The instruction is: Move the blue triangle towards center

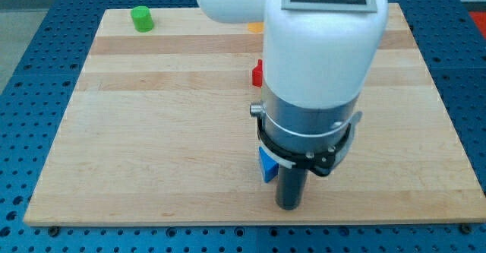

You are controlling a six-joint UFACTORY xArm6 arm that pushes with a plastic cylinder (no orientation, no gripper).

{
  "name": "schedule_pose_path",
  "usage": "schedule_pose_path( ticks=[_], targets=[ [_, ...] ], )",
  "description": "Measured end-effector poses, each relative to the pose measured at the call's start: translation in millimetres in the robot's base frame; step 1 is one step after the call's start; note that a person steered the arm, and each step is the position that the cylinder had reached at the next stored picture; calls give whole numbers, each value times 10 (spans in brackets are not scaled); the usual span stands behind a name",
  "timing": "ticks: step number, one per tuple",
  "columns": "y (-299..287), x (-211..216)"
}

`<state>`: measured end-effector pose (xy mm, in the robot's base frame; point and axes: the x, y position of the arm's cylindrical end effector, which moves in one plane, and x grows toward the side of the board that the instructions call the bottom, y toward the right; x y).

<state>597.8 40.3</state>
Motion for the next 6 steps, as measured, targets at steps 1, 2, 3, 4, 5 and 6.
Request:
schedule_pose_path(
  ticks=[1, 2, 3, 4, 5, 6],
  targets=[
    [-60, -176],
    [-217, -284],
    [-368, -352],
    [-348, -411],
    [-339, -552],
    [-339, -723]
  ],
)
